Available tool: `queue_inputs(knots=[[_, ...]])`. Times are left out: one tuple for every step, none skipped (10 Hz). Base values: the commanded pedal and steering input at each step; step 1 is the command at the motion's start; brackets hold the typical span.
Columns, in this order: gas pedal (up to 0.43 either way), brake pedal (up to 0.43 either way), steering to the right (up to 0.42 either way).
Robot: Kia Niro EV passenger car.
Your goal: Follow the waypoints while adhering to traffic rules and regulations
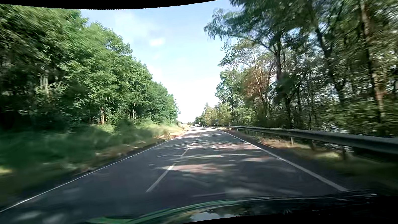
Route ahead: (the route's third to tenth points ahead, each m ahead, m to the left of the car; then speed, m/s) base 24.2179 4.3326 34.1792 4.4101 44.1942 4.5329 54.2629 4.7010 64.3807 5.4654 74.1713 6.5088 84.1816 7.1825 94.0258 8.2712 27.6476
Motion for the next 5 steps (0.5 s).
queue_inputs(knots=[[0.26,0.0,-0.006],[0.24,0.0,-0.006],[0.209,0.0,-0.006],[0.197,0.0,-0.006],[0.189,0.0,-0.006]])
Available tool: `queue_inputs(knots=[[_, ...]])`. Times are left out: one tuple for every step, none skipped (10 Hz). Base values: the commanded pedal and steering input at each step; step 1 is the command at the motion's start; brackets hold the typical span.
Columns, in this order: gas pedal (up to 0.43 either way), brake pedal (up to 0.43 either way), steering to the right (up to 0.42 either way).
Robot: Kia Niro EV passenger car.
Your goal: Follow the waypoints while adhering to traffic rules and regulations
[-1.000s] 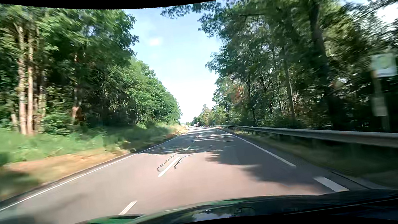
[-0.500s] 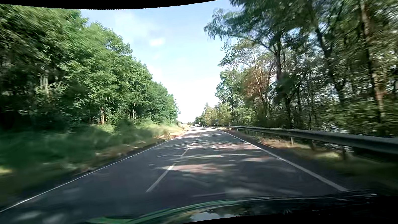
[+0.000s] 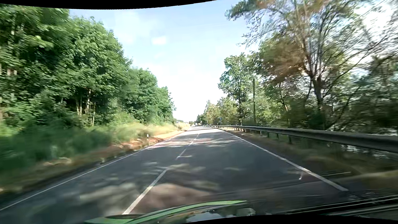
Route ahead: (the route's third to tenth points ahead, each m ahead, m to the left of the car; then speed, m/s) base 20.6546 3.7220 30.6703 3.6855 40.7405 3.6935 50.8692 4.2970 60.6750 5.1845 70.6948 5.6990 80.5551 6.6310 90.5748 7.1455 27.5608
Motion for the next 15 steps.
queue_inputs(knots=[[0.177,0.0,-0.006],[0.177,0.0,-0.006],[0.169,0.0,-0.006],[0.13,0.0,-0.006],[0.087,0.0,-0.006],[0.059,0.0,-0.006],[0.059,0.0,-0.006],[0.059,0.0,-0.006],[0.059,0.0,-0.006],[0.059,0.0,-0.006],[0.059,0.0,-0.006],[0.059,0.0,-0.006],[0.067,0.0,-0.006],[0.079,0.0,-0.006],[0.098,0.0,-0.007]])
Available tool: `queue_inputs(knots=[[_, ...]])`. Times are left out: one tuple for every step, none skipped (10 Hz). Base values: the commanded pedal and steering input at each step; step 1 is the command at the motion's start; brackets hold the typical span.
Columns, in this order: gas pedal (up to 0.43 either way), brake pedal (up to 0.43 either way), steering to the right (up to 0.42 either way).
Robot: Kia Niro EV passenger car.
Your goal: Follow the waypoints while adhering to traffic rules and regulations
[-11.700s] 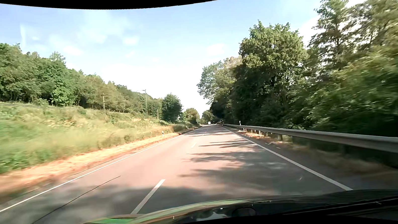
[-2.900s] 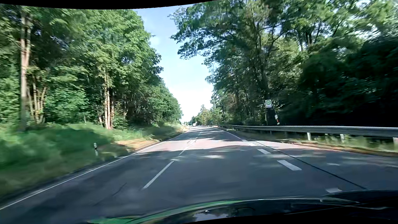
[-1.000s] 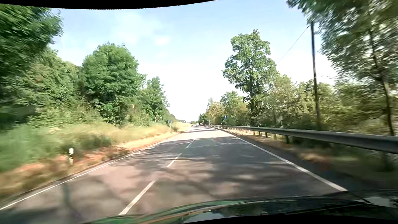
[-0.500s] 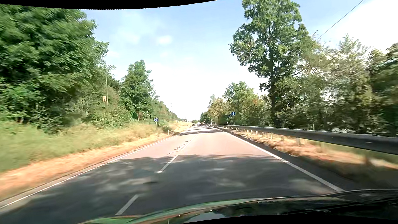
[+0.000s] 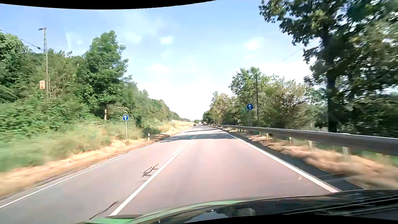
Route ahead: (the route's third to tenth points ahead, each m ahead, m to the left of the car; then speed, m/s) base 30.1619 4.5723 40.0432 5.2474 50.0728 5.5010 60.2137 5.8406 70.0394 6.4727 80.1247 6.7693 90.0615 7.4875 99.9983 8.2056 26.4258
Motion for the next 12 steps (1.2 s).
queue_inputs(knots=[[0.13,0.0,-0.006],[0.15,0.0,-0.007],[0.177,0.0,-0.007],[0.189,0.0,-0.007],[0.209,0.0,-0.007],[0.22,0.0,-0.007],[0.24,0.0,-0.006],[0.248,0.0,-0.007],[0.28,0.0,-0.006],[0.287,0.0,-0.006],[0.287,0.0,-0.006],[0.287,0.0,-0.006]])
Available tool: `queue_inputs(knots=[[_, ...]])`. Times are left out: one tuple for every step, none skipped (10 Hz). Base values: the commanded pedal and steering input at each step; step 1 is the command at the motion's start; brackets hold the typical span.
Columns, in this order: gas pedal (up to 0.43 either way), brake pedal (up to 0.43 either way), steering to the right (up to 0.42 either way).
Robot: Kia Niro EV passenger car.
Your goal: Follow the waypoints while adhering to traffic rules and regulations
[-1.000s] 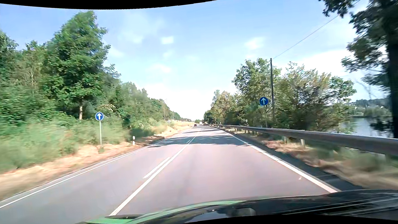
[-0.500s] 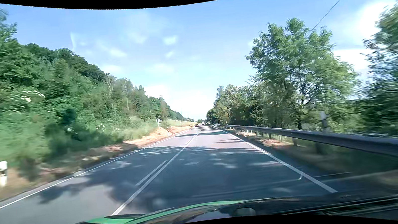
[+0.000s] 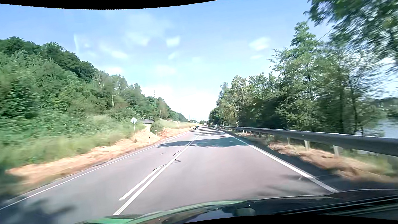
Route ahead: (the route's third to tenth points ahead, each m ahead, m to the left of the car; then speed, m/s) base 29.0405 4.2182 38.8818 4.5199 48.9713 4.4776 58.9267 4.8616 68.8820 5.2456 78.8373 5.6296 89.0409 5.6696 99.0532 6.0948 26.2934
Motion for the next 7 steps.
queue_inputs(knots=[[0.287,0.0,-0.006],[0.287,0.0,-0.006],[0.28,0.0,-0.006],[0.24,0.0,-0.006],[0.177,0.0,-0.006],[0.138,0.0,-0.006],[0.118,0.0,-0.006]])
